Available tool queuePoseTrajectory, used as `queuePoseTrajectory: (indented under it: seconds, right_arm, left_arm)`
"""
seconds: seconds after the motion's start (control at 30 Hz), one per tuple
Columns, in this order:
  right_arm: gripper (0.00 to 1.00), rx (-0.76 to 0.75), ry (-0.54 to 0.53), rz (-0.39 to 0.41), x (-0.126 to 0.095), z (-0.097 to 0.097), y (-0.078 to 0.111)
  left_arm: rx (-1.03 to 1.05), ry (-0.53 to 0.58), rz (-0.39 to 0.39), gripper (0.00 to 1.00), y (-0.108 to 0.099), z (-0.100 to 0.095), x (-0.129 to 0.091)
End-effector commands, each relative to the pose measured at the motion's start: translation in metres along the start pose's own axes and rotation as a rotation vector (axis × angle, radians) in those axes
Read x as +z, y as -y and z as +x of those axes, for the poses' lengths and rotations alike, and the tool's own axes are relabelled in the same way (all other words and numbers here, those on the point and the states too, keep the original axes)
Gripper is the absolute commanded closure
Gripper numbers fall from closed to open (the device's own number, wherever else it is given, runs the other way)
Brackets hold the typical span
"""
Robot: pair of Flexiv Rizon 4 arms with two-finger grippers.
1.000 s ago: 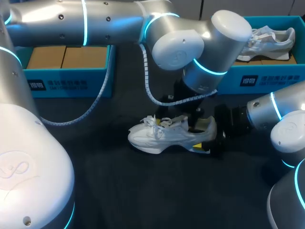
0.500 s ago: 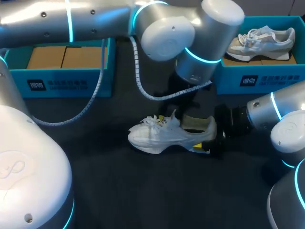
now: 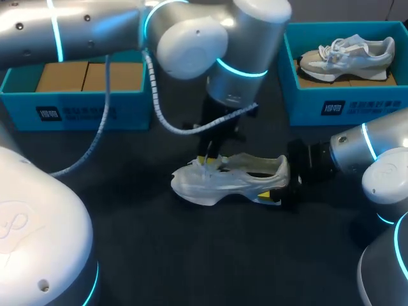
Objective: Take the shoe out of the shoebox, open the shoe tongue, remove and reinsert the insole, then place the shoe into the shoebox
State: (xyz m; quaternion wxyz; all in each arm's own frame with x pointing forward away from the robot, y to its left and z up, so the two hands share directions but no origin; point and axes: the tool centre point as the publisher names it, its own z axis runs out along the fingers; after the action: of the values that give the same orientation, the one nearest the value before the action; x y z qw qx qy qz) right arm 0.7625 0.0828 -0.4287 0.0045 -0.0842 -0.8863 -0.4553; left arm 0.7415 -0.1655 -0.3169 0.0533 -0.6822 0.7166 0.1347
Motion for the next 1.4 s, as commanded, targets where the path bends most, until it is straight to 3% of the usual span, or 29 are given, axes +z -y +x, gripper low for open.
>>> queuePoseTrajectory:
  seconds: [0.03, 0.4, 0.43, 0.57, 0.6, 0.63, 0.67, 1.1, 1.23, 1.4]
  right_arm:
    - [1.00, 0.002, 0.002, 0.007, 0.004, 0.000, 0.001]
    - [1.00, 0.002, 0.002, 0.007, 0.004, 0.000, 0.001]
    - [1.00, 0.002, 0.002, 0.007, 0.004, 0.000, 0.001]
    - [1.00, 0.002, 0.002, 0.007, 0.004, 0.000, 0.001]
    - [1.00, 0.002, 0.002, 0.007, 0.004, 0.000, 0.001]
    - [1.00, 0.002, 0.002, 0.007, 0.004, 0.000, 0.001]
    - [1.00, 0.002, 0.002, 0.007, 0.004, 0.000, 0.001]
    - [1.00, 0.002, 0.002, 0.007, 0.004, 0.000, 0.001]
    - [1.00, 0.002, 0.002, 0.007, 0.004, 0.000, 0.001]
    - [1.00, 0.002, 0.002, 0.007, 0.004, 0.000, 0.001]
  left_arm:
    - [-0.008, -0.061, 0.020, 1.00, -0.008, -0.015, 0.010]
    - [-0.086, -0.031, 0.019, 1.00, -0.003, -0.029, 0.049]
    - [-0.088, -0.029, 0.025, 0.87, -0.002, -0.030, 0.051]
    - [-0.099, -0.026, 0.019, 0.53, 0.000, -0.034, 0.058]
    - [-0.101, -0.025, 0.018, 0.39, 0.001, -0.034, 0.059]
    - [-0.108, -0.019, 0.013, 0.14, 0.002, -0.036, 0.061]
    - [-0.111, -0.014, 0.011, 0.02, 0.003, -0.037, 0.063]
    - [-0.177, -0.011, -0.023, 0.00, 0.007, -0.051, 0.075]
    - [-0.180, -0.053, 0.005, 0.00, 0.012, -0.051, 0.066]
    - [0.004, -0.056, 0.055, 0.00, 0.012, -0.045, 0.048]
